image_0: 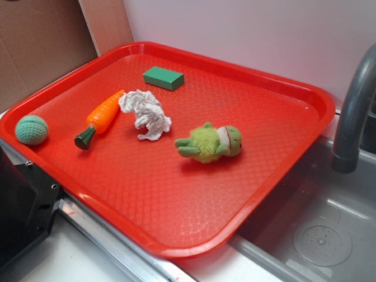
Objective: Grab the green animal.
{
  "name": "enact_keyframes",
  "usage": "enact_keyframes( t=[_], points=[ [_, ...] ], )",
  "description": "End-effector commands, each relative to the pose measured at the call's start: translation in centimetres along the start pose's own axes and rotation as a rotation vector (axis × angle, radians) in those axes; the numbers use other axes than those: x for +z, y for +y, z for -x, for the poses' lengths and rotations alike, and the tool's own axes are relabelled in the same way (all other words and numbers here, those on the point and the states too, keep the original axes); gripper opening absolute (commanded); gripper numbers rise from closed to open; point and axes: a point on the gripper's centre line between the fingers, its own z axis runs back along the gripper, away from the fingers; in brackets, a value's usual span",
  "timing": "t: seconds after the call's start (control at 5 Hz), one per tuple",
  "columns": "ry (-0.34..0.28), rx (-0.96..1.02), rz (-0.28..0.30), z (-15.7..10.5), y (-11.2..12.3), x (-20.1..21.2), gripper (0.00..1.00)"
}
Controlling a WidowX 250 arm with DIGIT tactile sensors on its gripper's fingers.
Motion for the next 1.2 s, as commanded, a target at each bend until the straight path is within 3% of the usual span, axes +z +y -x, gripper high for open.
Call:
enact_keyframes(
  t=[0.0, 0.2, 0.4, 0.8, 1.0],
  points=[
    [0.000, 0.000, 0.000, 0.0, 0.0, 0.0, 1.00],
    [-0.037, -0.087, 0.002, 0.2, -0.1, -0.3, 1.00],
    [-0.046, -0.227, 0.044, -0.3, -0.8, -0.8, 1.00],
    [-0.122, -0.226, 0.033, -8.2, -5.9, -6.1, 1.00],
    [-0.144, -0.241, -0.003, -9.4, -8.0, -7.7, 1.00]
  ],
)
